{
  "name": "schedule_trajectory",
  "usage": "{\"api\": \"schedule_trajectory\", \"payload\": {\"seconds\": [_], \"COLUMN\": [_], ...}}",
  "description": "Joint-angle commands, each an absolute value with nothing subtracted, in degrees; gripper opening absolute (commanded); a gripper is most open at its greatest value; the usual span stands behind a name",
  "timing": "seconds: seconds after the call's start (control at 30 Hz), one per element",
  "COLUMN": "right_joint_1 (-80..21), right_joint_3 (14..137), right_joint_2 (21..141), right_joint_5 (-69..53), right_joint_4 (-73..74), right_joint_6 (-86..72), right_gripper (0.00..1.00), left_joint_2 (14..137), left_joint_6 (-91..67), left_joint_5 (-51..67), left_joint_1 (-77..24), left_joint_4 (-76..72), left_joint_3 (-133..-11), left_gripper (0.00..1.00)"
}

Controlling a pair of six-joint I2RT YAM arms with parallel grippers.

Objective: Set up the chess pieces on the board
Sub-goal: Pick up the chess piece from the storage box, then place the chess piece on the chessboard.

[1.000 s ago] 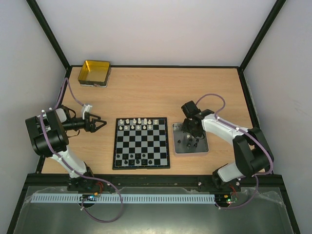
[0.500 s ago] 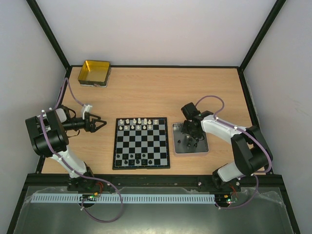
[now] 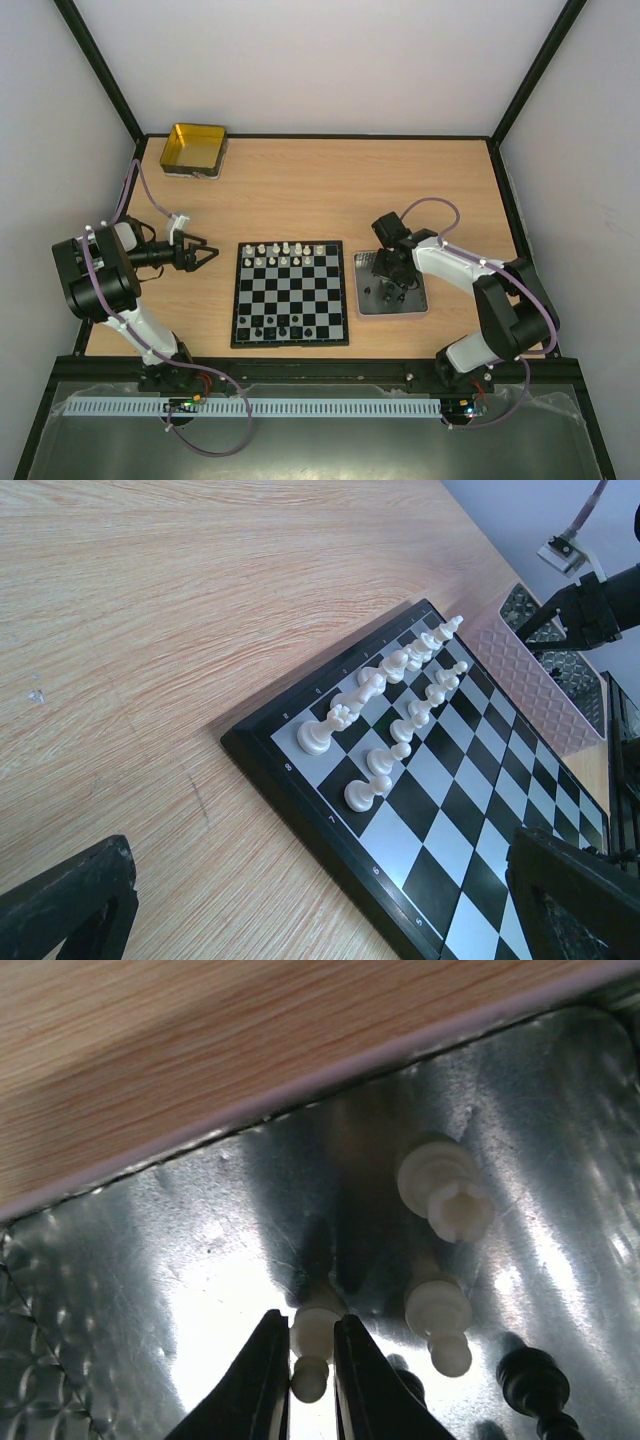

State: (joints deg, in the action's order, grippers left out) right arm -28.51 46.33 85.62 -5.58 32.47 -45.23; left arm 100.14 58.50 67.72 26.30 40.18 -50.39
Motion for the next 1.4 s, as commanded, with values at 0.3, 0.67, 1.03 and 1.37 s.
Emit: {"api": "schedule_trajectory", "payload": {"seconds": [0.3, 0.67, 1.03, 1.37], "right_joint_1": [-28.7, -29.01, -38.51, -42.78], "right_joint_3": [45.4, 55.05, 72.01, 79.92], "right_joint_2": [85.47, 84.81, 94.91, 105.66], "right_joint_5": [-6.34, -1.28, -2.0, -5.87], "right_joint_4": [32.56, 42.31, 45.85, 42.77], "right_joint_6": [-44.34, -39.17, -38.86, -39.37], "right_gripper": [0.14, 0.09, 0.1, 0.1], "left_joint_2": [99.14, 99.35, 99.51, 99.76], "left_joint_6": [59.77, 59.77, 59.78, 59.68], "left_joint_5": [69.39, 69.35, 69.41, 69.4], "left_joint_1": [26.37, 26.4, 26.37, 26.45], "left_joint_4": [40.44, 40.56, 40.65, 40.69], "left_joint_3": [-49.99, -50.14, -50.25, -50.45], "left_gripper": [1.0, 1.0, 1.0, 1.0]}}
